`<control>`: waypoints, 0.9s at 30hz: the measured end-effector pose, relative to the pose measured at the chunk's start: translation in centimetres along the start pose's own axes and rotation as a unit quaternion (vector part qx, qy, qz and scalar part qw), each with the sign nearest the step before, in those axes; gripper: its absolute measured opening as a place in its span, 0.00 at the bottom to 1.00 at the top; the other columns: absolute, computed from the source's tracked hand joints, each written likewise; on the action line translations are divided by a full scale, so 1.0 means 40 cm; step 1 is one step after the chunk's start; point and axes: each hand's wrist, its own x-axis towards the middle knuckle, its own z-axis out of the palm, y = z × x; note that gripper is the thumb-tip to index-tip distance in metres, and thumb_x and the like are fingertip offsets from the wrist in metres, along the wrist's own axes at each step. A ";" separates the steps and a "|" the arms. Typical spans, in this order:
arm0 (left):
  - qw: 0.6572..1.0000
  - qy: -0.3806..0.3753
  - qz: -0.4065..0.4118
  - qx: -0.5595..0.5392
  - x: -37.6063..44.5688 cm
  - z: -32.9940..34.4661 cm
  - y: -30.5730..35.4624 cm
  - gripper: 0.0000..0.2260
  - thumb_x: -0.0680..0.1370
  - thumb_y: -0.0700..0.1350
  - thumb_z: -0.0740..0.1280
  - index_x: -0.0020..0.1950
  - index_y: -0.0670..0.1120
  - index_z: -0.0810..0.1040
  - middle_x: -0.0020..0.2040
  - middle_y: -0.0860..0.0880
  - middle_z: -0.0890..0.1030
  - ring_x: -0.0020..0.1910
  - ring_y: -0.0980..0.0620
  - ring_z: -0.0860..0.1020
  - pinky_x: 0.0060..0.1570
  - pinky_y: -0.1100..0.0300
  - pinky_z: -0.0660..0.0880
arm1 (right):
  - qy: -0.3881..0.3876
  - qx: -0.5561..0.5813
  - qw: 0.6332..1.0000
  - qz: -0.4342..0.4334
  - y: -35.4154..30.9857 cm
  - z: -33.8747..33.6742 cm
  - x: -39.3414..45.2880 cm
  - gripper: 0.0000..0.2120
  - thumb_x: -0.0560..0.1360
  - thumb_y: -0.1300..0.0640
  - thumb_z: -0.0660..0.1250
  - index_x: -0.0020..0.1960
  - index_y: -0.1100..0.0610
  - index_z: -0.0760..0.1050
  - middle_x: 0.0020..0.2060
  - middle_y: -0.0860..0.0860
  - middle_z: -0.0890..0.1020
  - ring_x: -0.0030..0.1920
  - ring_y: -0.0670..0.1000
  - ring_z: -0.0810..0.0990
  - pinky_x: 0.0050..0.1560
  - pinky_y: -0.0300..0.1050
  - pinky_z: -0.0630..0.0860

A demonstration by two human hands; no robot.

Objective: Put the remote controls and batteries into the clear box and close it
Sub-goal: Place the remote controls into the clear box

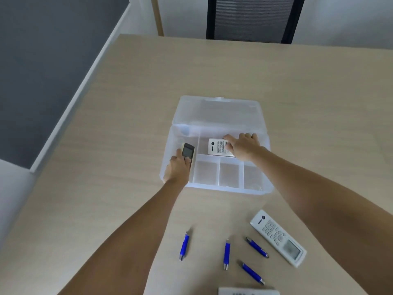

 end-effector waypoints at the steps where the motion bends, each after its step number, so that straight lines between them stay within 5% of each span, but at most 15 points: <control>1: 1.000 -0.004 -0.003 0.014 0.001 0.005 0.000 0.14 0.81 0.50 0.52 0.61 0.44 0.67 0.50 0.39 0.79 0.41 0.38 0.77 0.37 0.49 0.74 | -0.018 0.009 1.000 -0.010 -0.011 0.015 0.015 0.20 0.80 0.45 0.47 0.70 0.46 0.60 0.58 0.64 0.74 0.61 0.62 0.70 0.64 0.57 0.60; 6: 0.998 -0.027 -0.019 0.053 0.005 0.012 0.001 0.15 0.80 0.51 0.56 0.58 0.41 0.72 0.55 0.40 0.78 0.53 0.37 0.78 0.45 0.47 0.75 | -0.077 0.123 0.989 -0.022 -0.054 0.061 0.063 0.21 0.79 0.48 0.51 0.72 0.42 0.62 0.65 0.64 0.68 0.68 0.64 0.62 0.69 0.56 0.58; 11: 0.997 -0.025 -0.034 0.066 -0.013 -0.005 0.014 0.18 0.81 0.50 0.56 0.60 0.39 0.75 0.60 0.41 0.72 0.61 0.40 0.73 0.51 0.45 0.74 | -0.083 0.214 0.971 -0.072 -0.061 0.045 0.018 0.13 0.80 0.57 0.53 0.56 0.61 0.73 0.57 0.65 0.75 0.63 0.63 0.71 0.60 0.52 0.67; 14: 0.996 0.033 0.077 -0.022 -0.025 -0.012 -0.002 0.18 0.79 0.44 0.59 0.68 0.39 0.69 0.65 0.40 0.69 0.63 0.40 0.70 0.52 0.45 0.76 | -0.018 0.249 0.964 -0.089 -0.037 0.017 -0.069 0.18 0.80 0.55 0.57 0.68 0.58 0.69 0.69 0.63 0.66 0.70 0.59 0.67 0.68 0.50 0.63; 17: 0.969 0.086 0.216 -0.078 -0.087 -0.015 -0.025 0.21 0.77 0.41 0.62 0.70 0.41 0.67 0.67 0.41 0.68 0.63 0.41 0.72 0.55 0.47 0.77 | 0.157 0.274 0.944 -0.099 0.041 0.028 -0.218 0.13 0.77 0.59 0.62 0.60 0.59 0.76 0.53 0.61 0.79 0.52 0.60 0.79 0.56 0.49 0.72; 19: 0.952 0.093 0.283 -0.070 -0.158 -0.009 -0.040 0.18 0.77 0.42 0.64 0.67 0.42 0.72 0.64 0.43 0.72 0.62 0.43 0.72 0.57 0.48 0.76 | 0.235 0.268 0.930 -0.092 0.099 0.073 -0.344 0.06 0.75 0.63 0.63 0.48 0.60 0.79 0.39 0.57 0.80 0.35 0.55 0.77 0.42 0.45 0.74; 22: 0.929 0.020 0.368 -0.020 -0.281 0.017 -0.069 0.13 0.77 0.45 0.64 0.60 0.45 0.78 0.57 0.46 0.77 0.58 0.47 0.75 0.58 0.53 0.75 | 0.136 0.249 0.959 -0.012 0.162 0.203 -0.504 0.07 0.74 0.58 0.62 0.47 0.58 0.77 0.39 0.57 0.79 0.34 0.51 0.72 0.40 0.45 0.71; 25: 0.890 -0.095 0.445 0.009 -0.402 0.066 -0.082 0.10 0.77 0.47 0.62 0.52 0.46 0.81 0.49 0.48 0.81 0.49 0.47 0.77 0.50 0.52 0.76 | -0.043 0.175 0.982 0.065 0.187 0.342 -0.600 0.30 0.69 0.39 0.61 0.63 0.58 0.71 0.56 0.59 0.76 0.51 0.56 0.72 0.57 0.52 0.72; 27: 0.870 -0.218 0.438 0.061 -0.479 0.103 -0.067 0.10 0.78 0.47 0.61 0.52 0.45 0.80 0.49 0.46 0.81 0.50 0.45 0.78 0.48 0.52 0.76 | -0.063 0.181 0.977 0.094 0.184 0.391 -0.639 0.37 0.68 0.41 0.69 0.70 0.58 0.64 0.63 0.60 0.69 0.61 0.61 0.69 0.64 0.54 0.70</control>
